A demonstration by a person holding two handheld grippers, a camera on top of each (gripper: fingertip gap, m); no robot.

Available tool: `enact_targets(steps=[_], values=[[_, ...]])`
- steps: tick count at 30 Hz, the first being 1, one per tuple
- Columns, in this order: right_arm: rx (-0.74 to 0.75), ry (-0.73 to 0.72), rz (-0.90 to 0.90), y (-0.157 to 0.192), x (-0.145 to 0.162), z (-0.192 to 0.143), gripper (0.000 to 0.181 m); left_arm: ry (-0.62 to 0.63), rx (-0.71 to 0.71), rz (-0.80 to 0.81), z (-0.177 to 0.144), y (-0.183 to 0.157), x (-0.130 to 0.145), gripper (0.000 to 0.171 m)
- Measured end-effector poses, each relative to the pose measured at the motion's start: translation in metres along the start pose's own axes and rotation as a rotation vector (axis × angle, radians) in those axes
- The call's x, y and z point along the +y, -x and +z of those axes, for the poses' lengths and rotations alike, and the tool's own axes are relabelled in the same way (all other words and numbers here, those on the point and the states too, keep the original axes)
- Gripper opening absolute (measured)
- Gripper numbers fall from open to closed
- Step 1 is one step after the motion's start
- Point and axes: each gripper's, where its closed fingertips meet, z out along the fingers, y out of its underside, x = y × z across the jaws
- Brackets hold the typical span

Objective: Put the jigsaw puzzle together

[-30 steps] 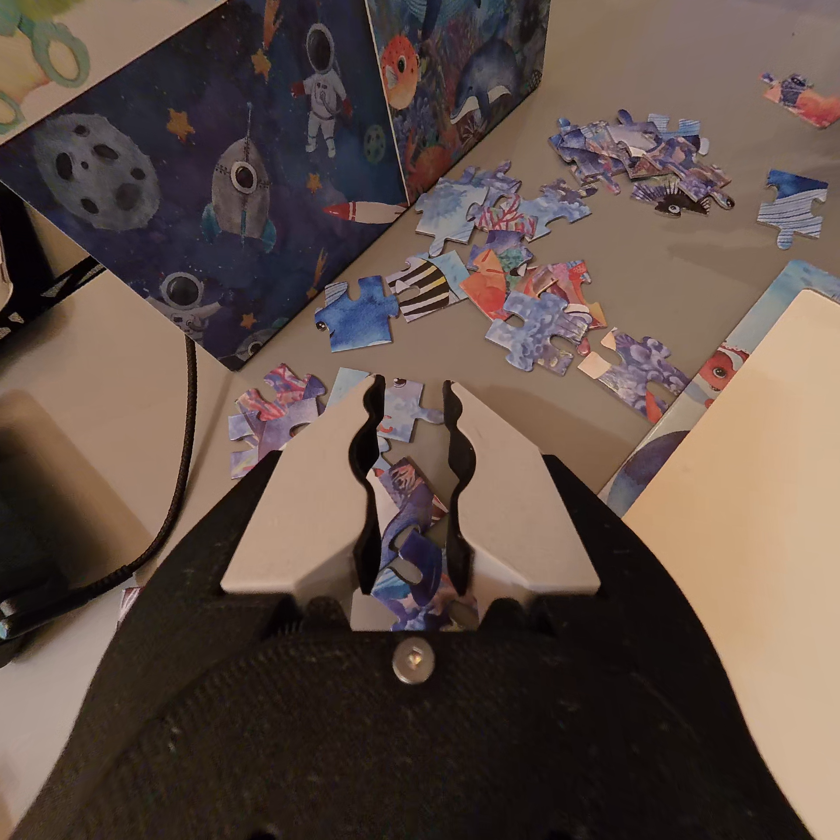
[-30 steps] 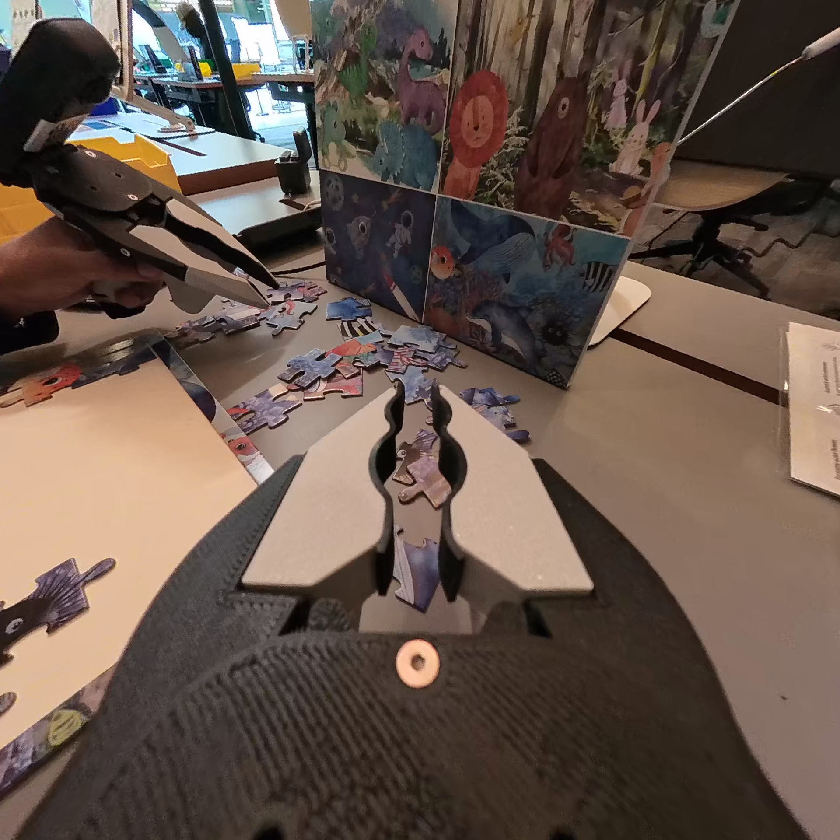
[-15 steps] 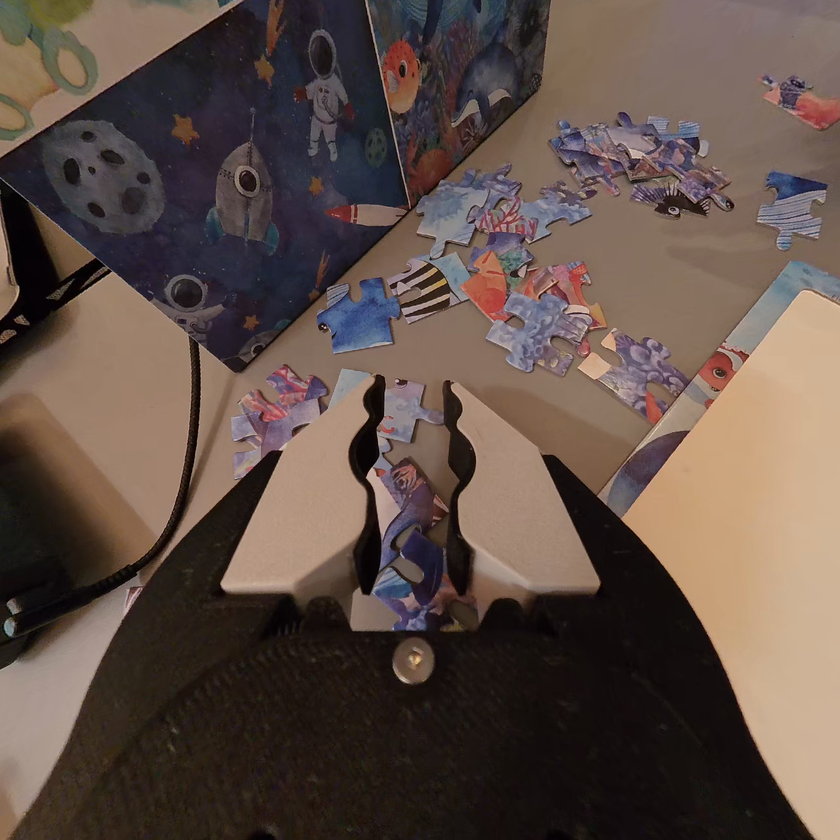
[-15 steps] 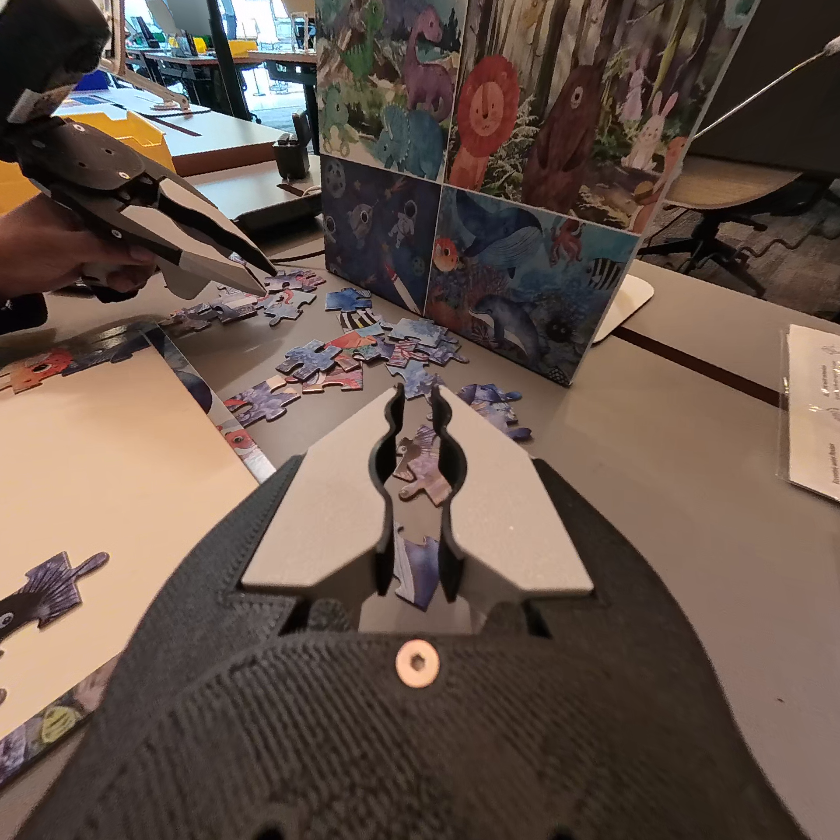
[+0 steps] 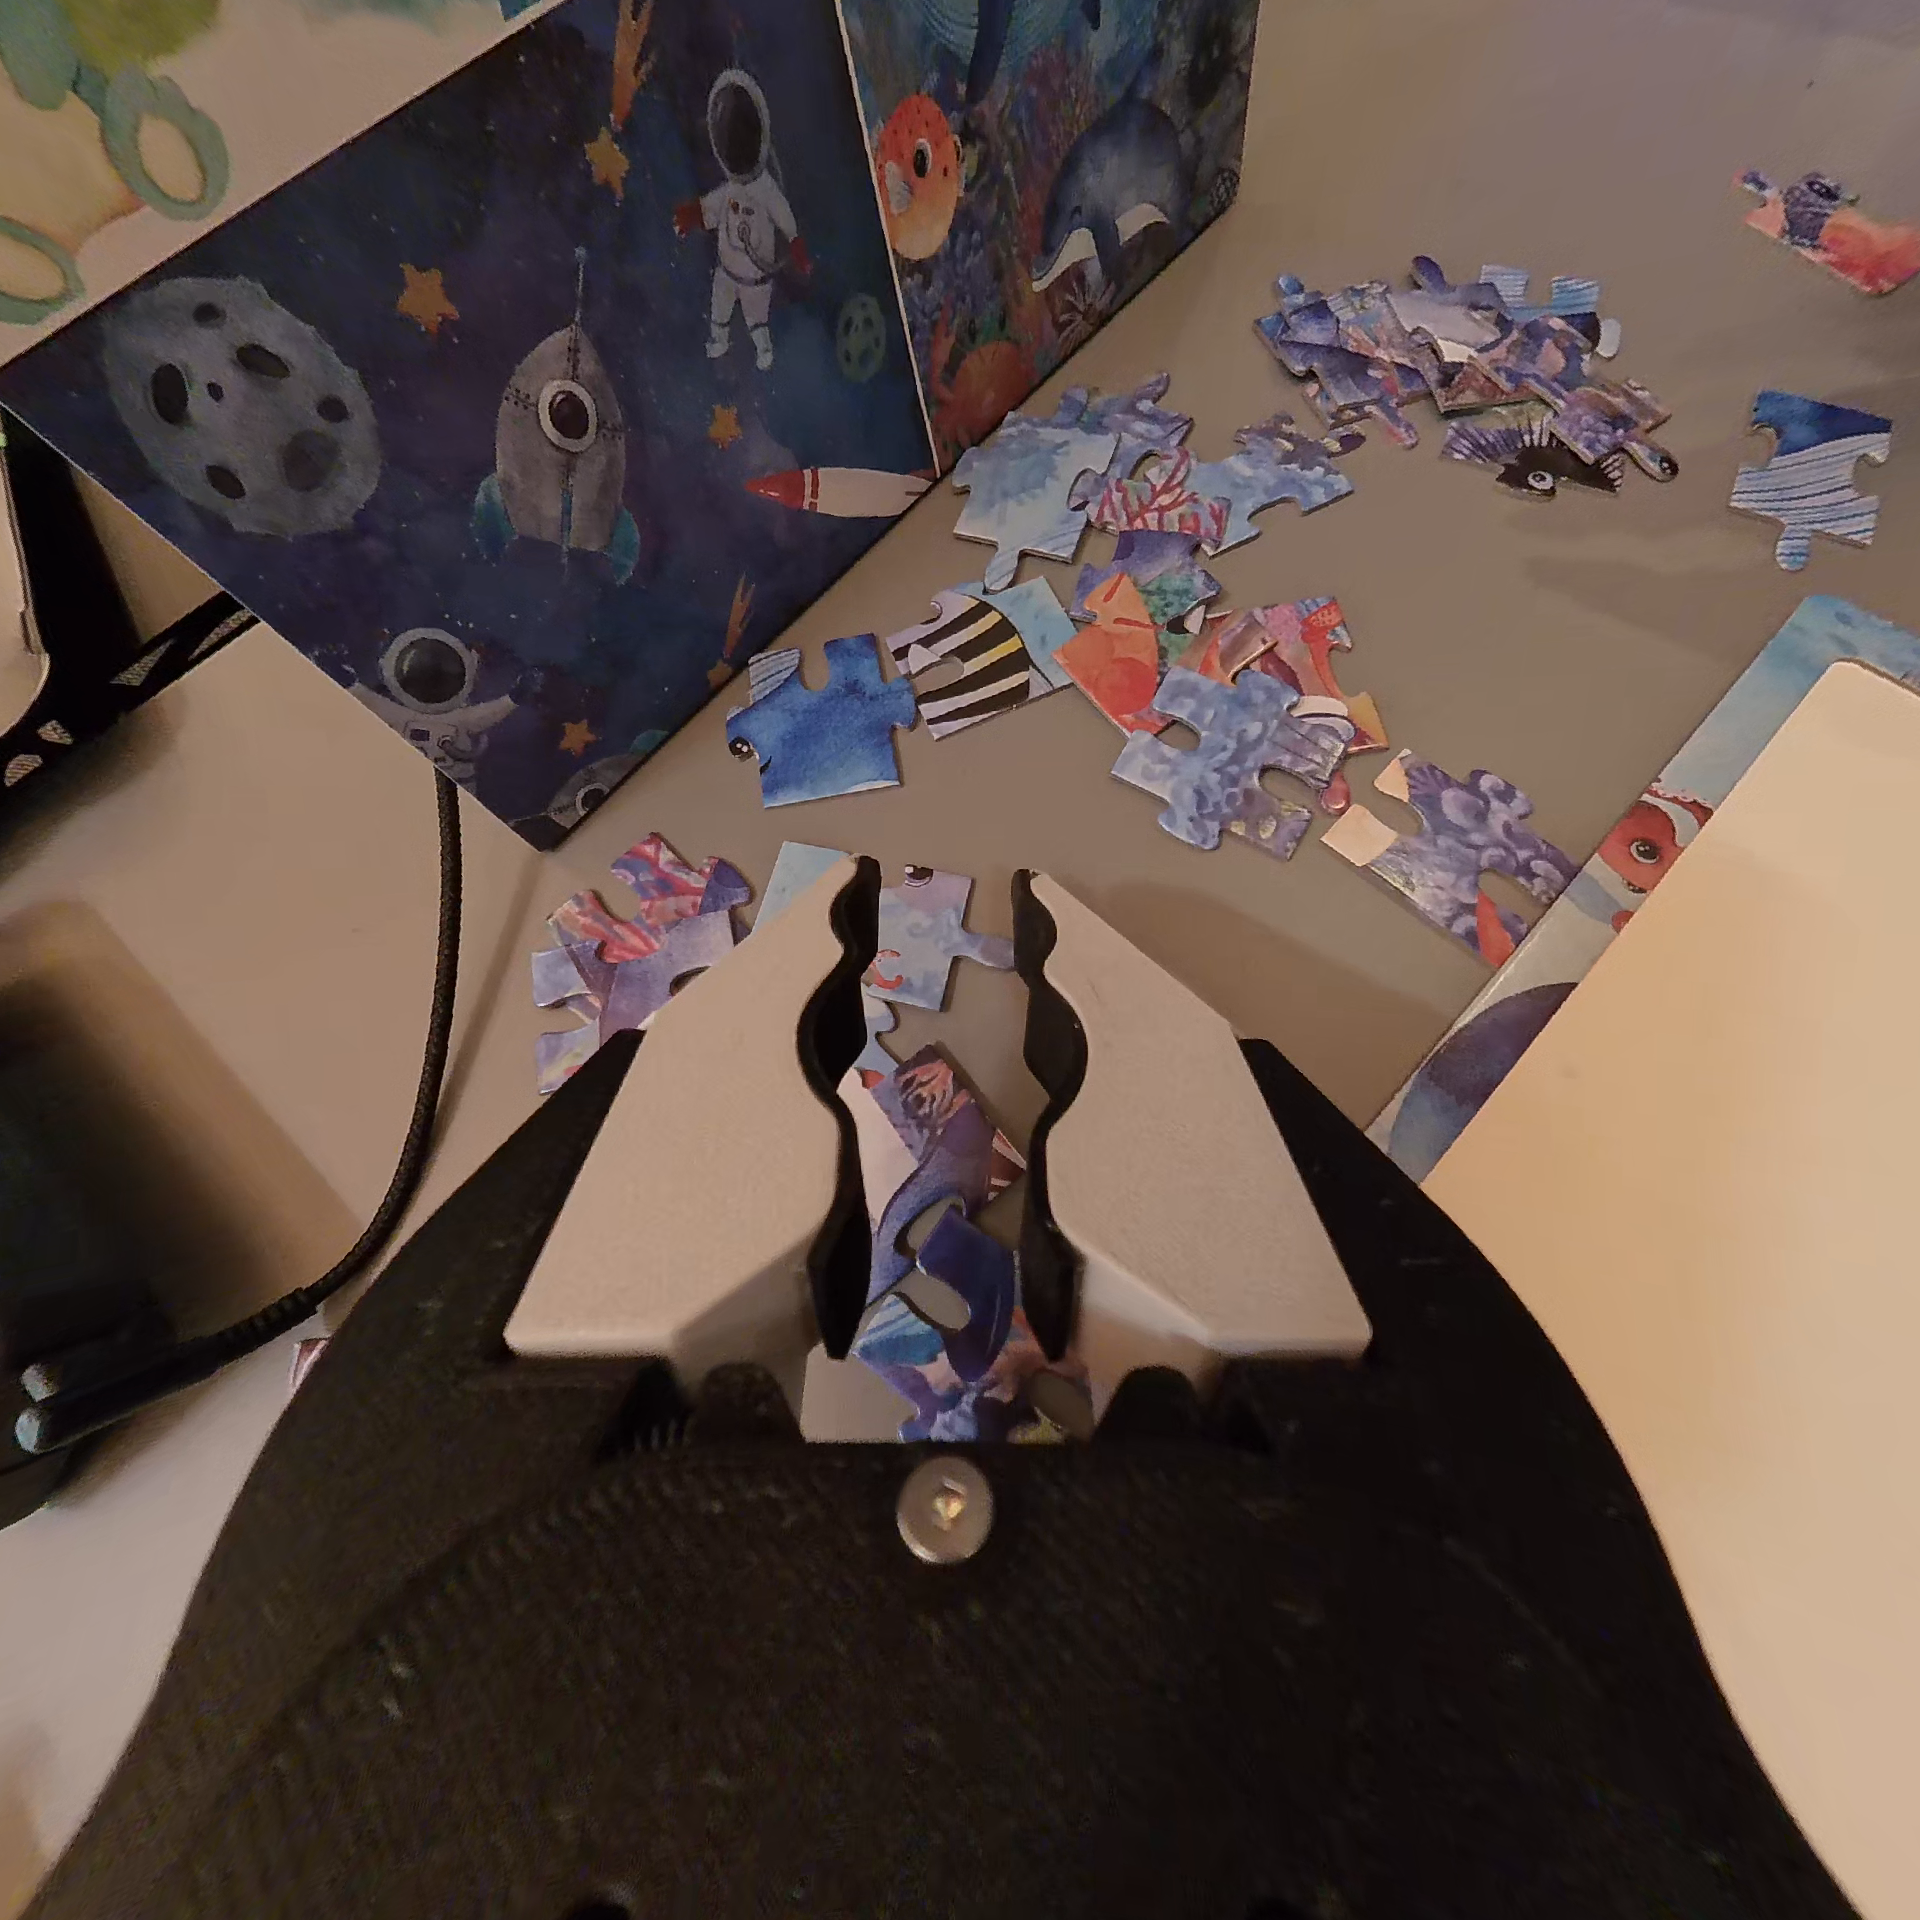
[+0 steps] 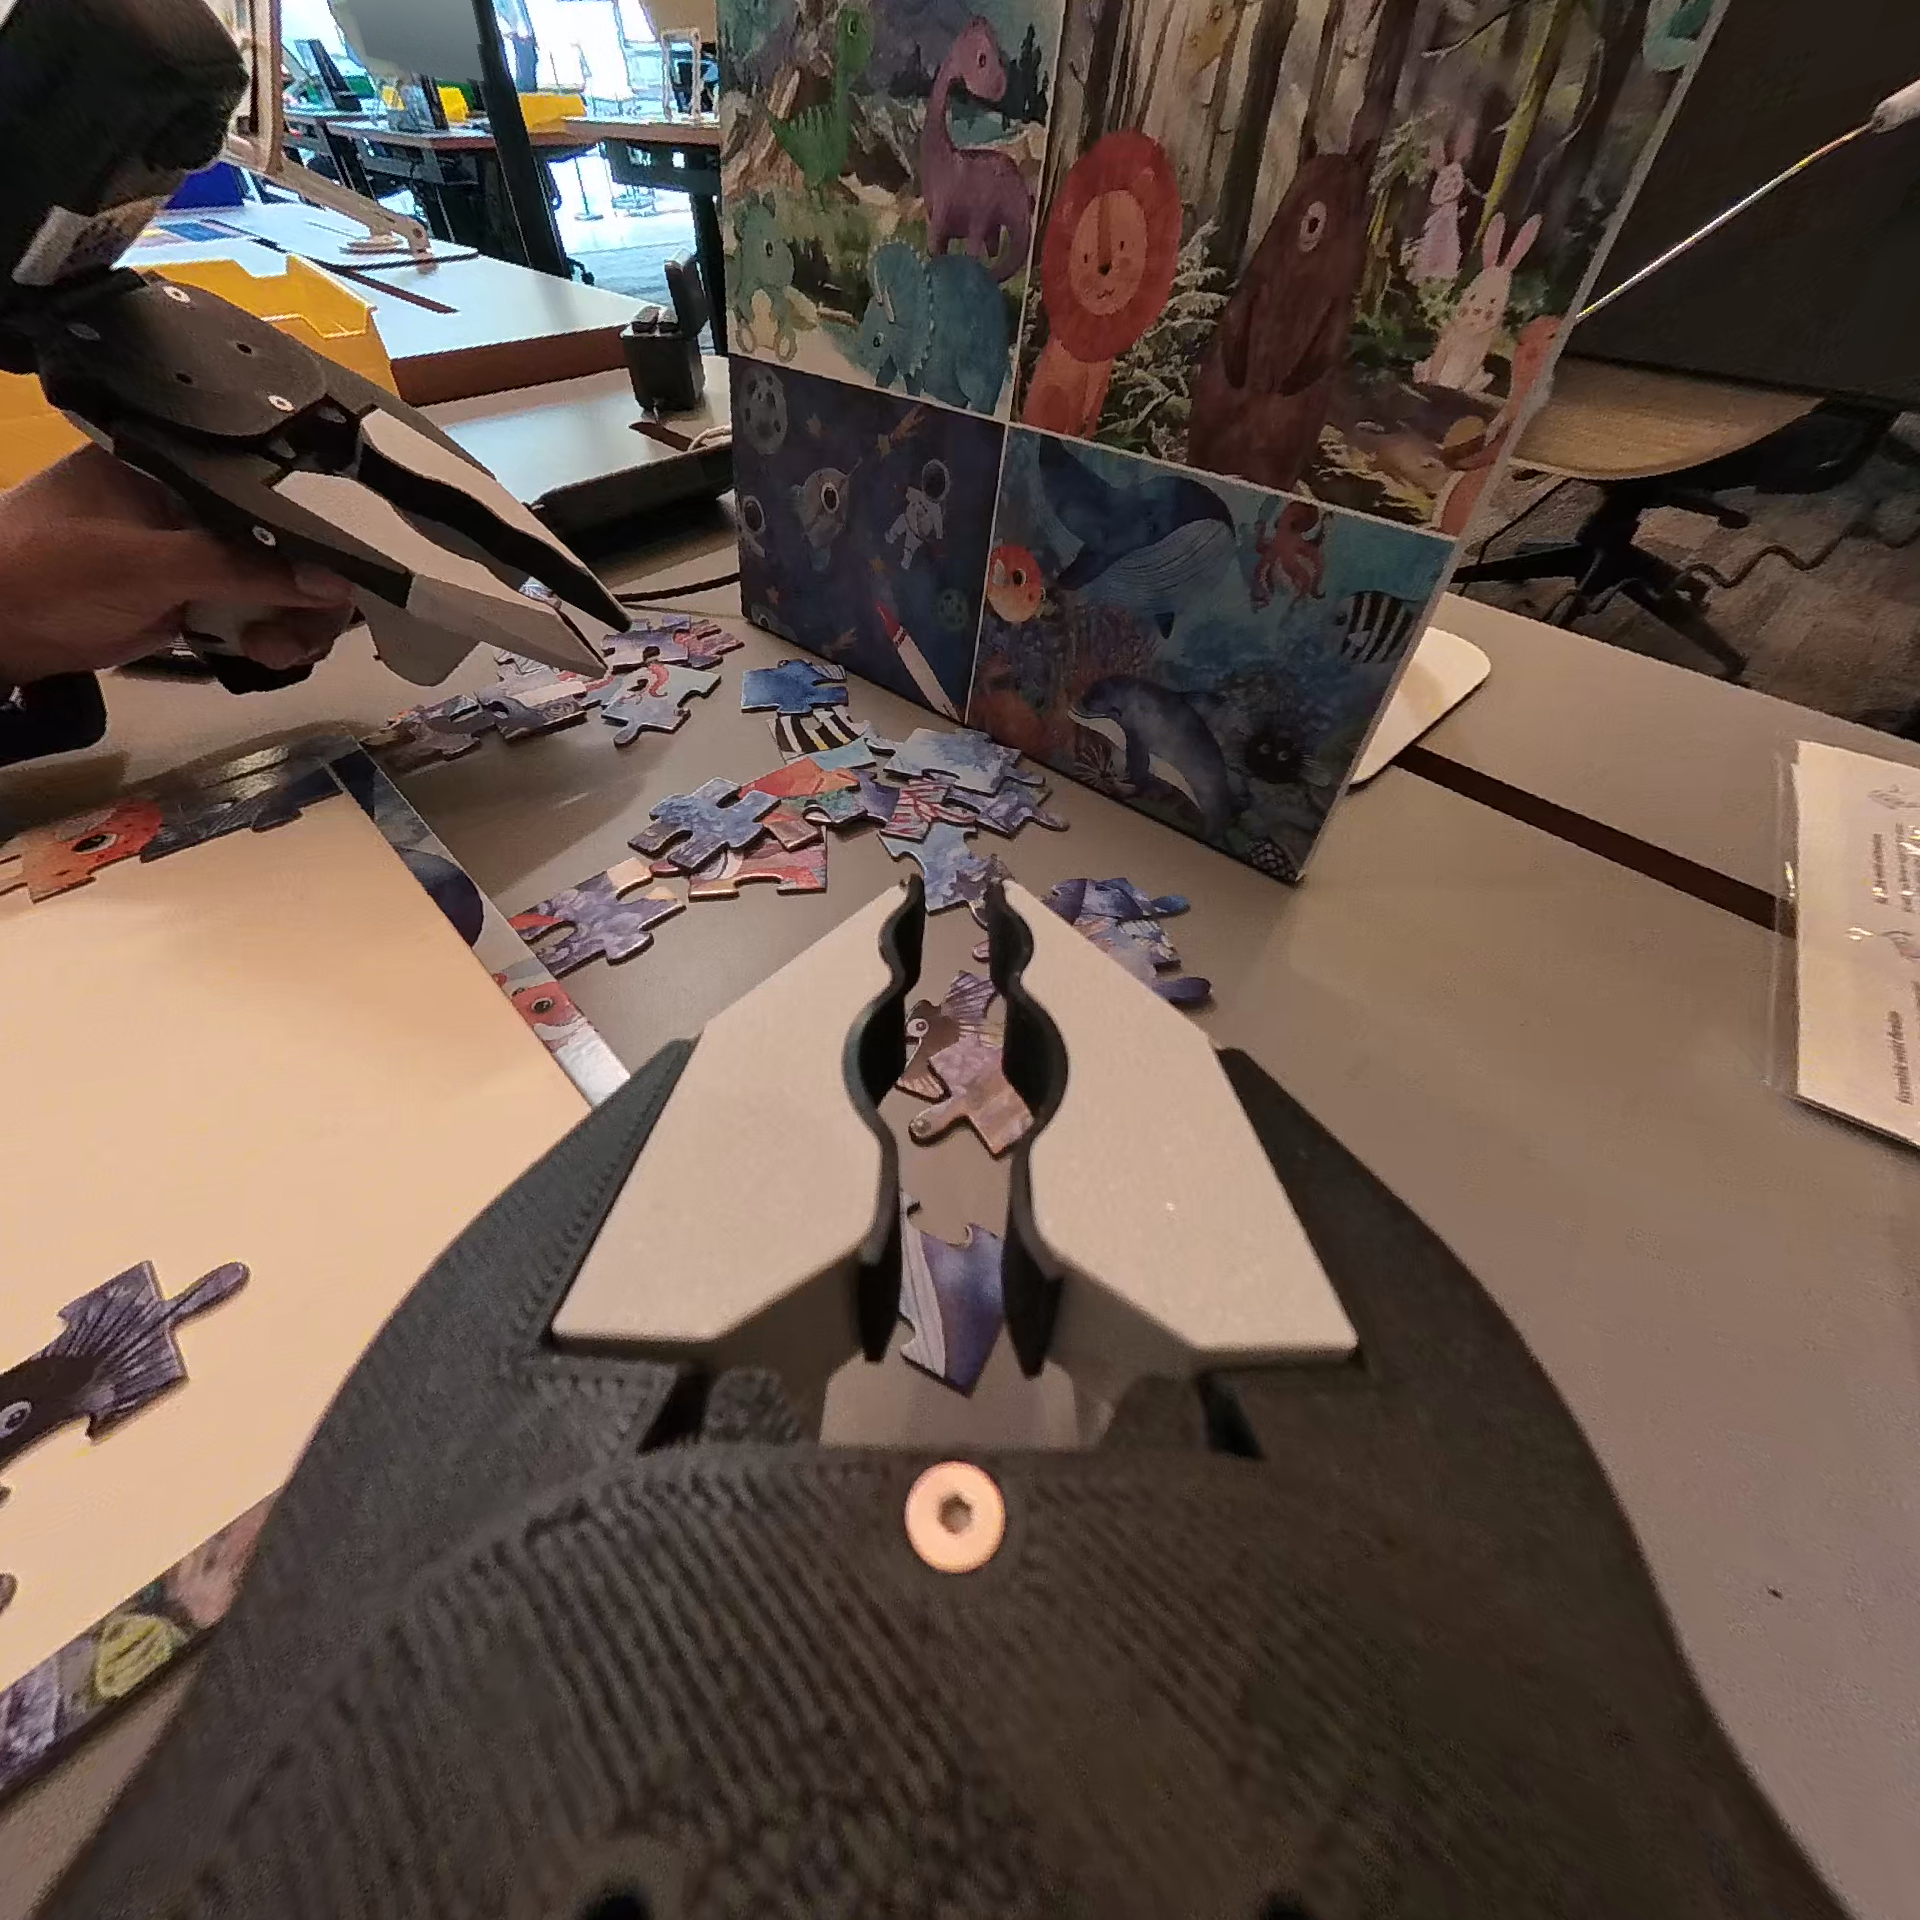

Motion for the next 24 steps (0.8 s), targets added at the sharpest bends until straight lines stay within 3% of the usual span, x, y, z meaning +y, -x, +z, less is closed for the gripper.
enact_targets(steps=[24], values=[[0.000, 0.005, -0.005, 0.0006, 0.0006, 0.0005, 0.010, 0.007, -0.006, 0.008, 0.0012, 0.0000, 0.0011, 0.023]])
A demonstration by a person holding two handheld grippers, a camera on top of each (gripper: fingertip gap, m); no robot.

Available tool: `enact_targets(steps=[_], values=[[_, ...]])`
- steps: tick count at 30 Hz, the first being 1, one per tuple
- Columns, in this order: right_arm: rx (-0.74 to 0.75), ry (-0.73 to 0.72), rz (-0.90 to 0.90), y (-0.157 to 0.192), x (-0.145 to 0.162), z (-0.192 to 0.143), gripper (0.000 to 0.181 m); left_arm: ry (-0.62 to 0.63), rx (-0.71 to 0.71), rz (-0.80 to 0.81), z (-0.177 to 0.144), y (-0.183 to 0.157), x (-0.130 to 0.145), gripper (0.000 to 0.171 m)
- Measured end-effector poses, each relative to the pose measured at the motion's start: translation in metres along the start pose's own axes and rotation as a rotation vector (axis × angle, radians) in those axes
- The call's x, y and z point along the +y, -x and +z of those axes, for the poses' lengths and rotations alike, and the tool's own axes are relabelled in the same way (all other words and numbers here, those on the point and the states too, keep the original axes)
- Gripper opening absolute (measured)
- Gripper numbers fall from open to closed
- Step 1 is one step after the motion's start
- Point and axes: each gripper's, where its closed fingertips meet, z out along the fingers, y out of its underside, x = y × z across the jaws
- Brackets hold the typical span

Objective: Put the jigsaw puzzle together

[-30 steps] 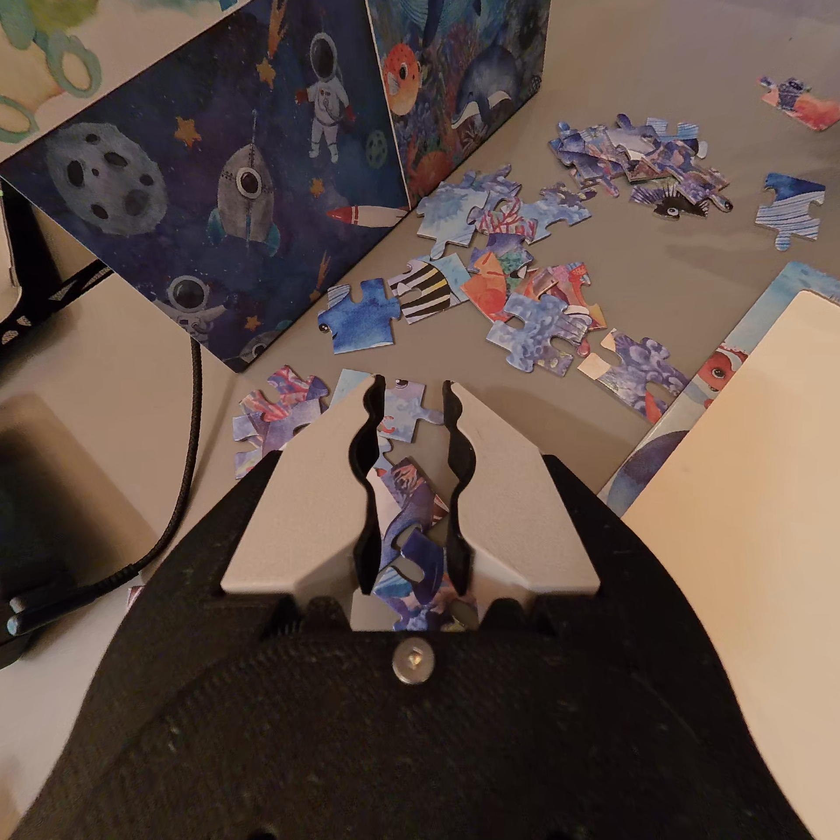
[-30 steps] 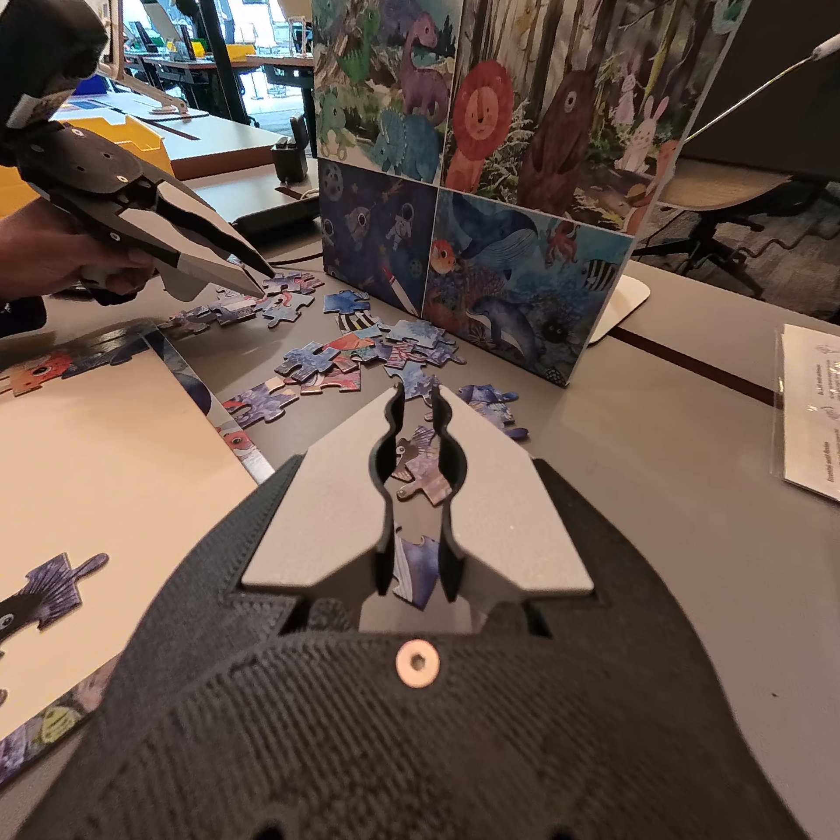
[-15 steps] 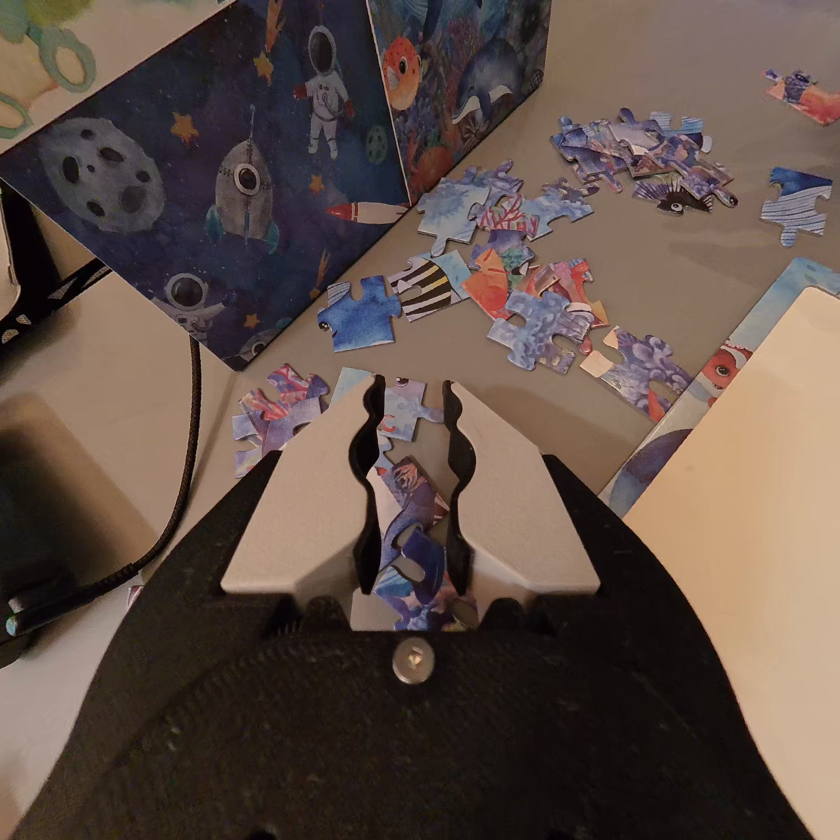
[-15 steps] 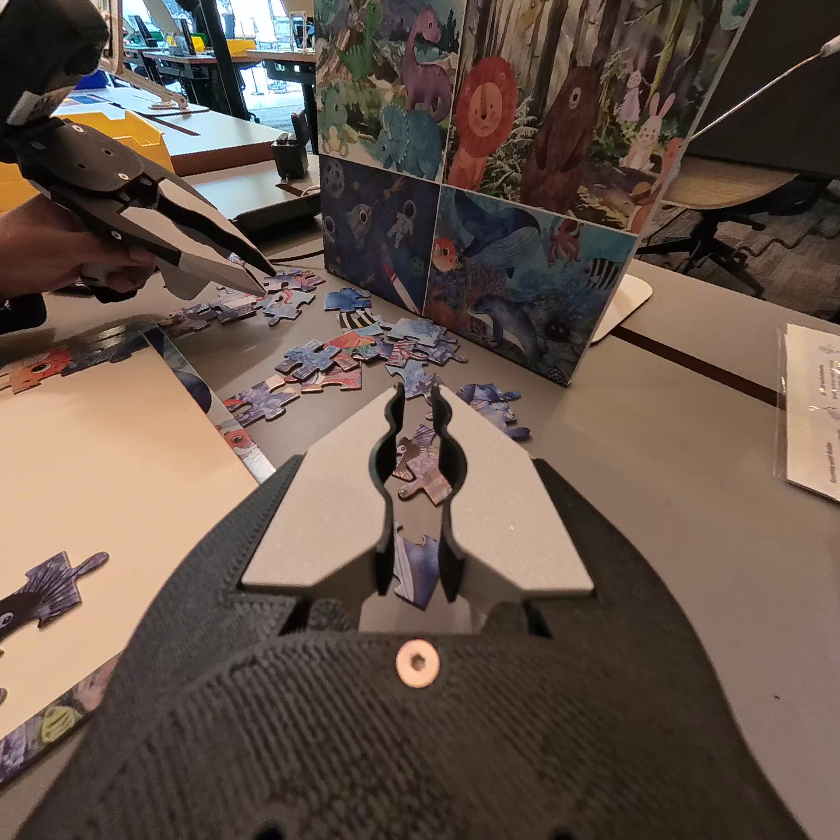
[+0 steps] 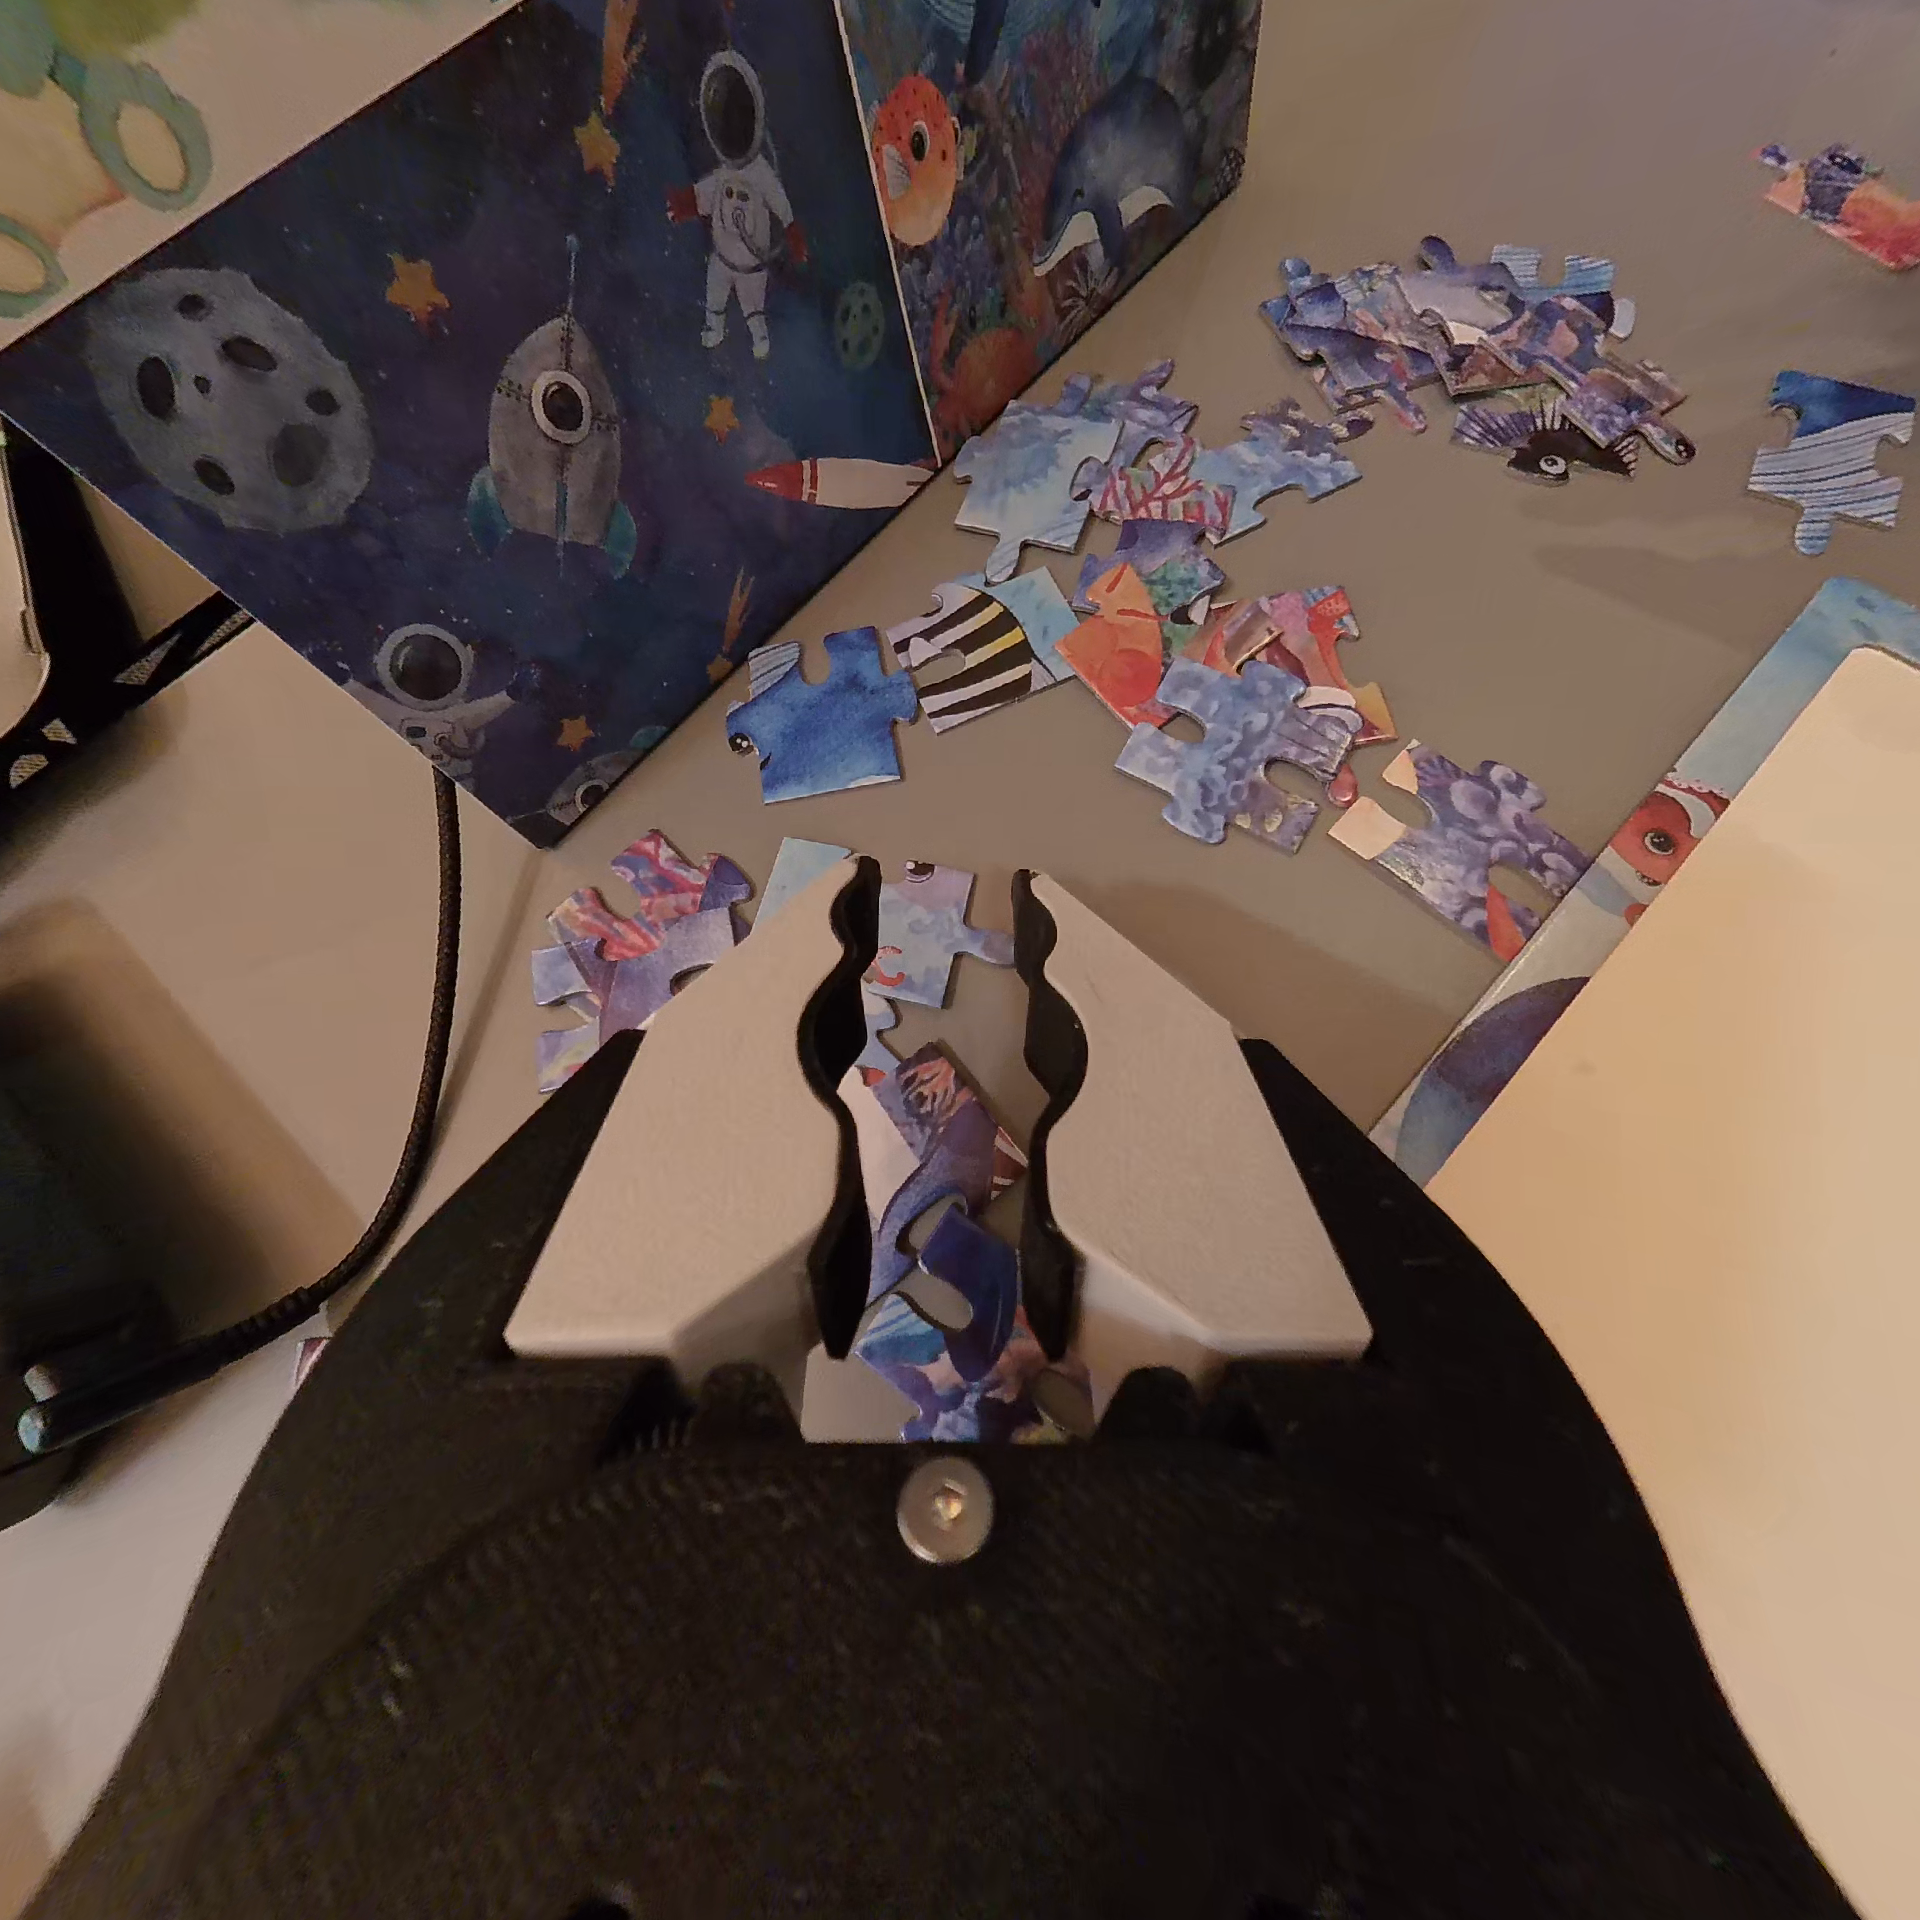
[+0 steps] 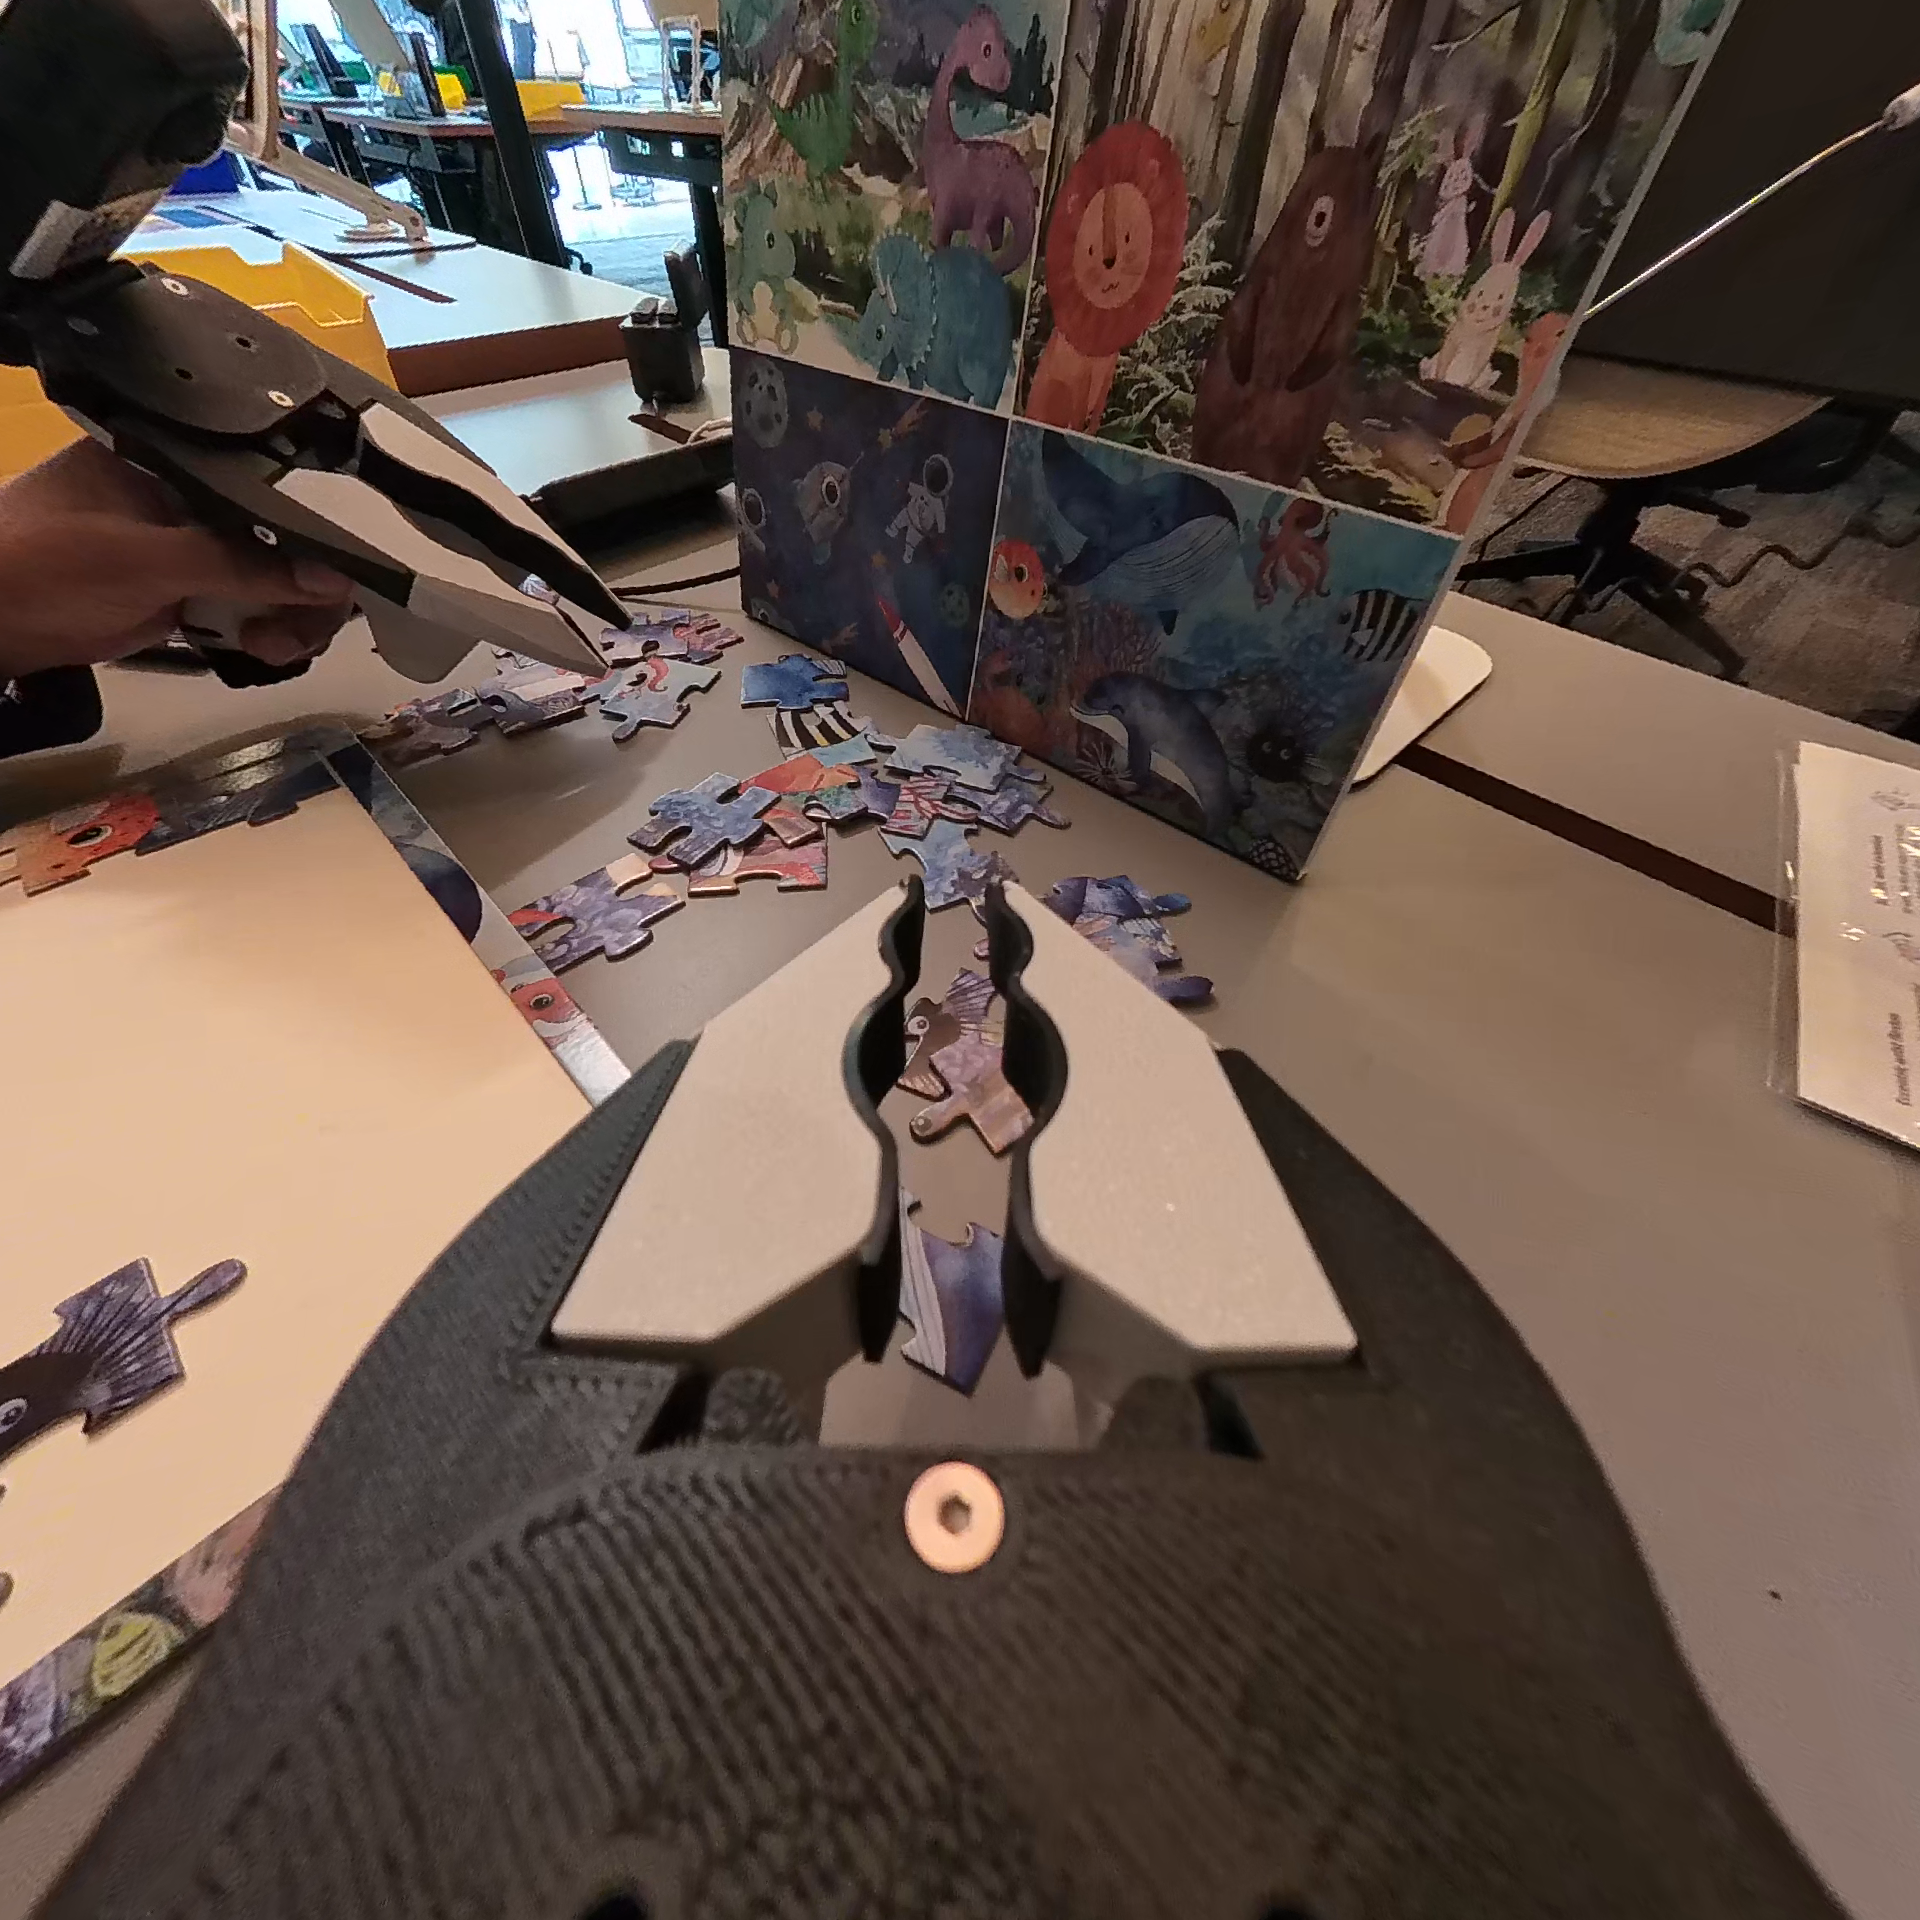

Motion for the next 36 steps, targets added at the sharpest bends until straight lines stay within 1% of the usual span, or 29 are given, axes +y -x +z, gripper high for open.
enact_targets(steps=[17, 21, 24, 26, 28, 30, 32, 36], values=[[0.002, 0.005, -0.009, 0.000, 0.000, 0.001, 0.010, 0.004, 0.005, 0.004, 0.002, -0.002, 0.001, 0.023], [0.007, 0.007, -0.010, -0.001, 0.001, 0.000, 0.010, -0.021, 0.054, 0.014, 0.011, -0.007, -0.009, 0.025], [0.012, 0.006, -0.006, -0.002, 0.001, 0.000, 0.010, 0.003, 0.092, 0.074, 0.027, -0.008, -0.019, 0.027], [0.011, 0.004, -0.002, -0.002, 0.001, 0.000, 0.010, 0.059, 0.119, 0.151, 0.042, -0.010, -0.022, 0.032], [0.009, 0.003, -0.002, -0.002, 0.001, 0.000, 0.010, 0.120, 0.132, 0.252, 0.056, -0.013, -0.021, 0.043], [0.008, 0.004, -0.007, -0.001, 0.000, 0.000, 0.010, 0.148, 0.155, 0.333, 0.068, -0.020, -0.021, 0.053], [0.007, 0.004, -0.009, -0.001, 0.000, 0.000, 0.010, 0.143, 0.204, 0.359, 0.073, -0.030, -0.025, 0.054], [0.002, 0.000, -0.010, 0.001, -0.001, 0.000, 0.010, 0.159, 0.296, 0.353, 0.074, -0.046, -0.025, 0.054]])
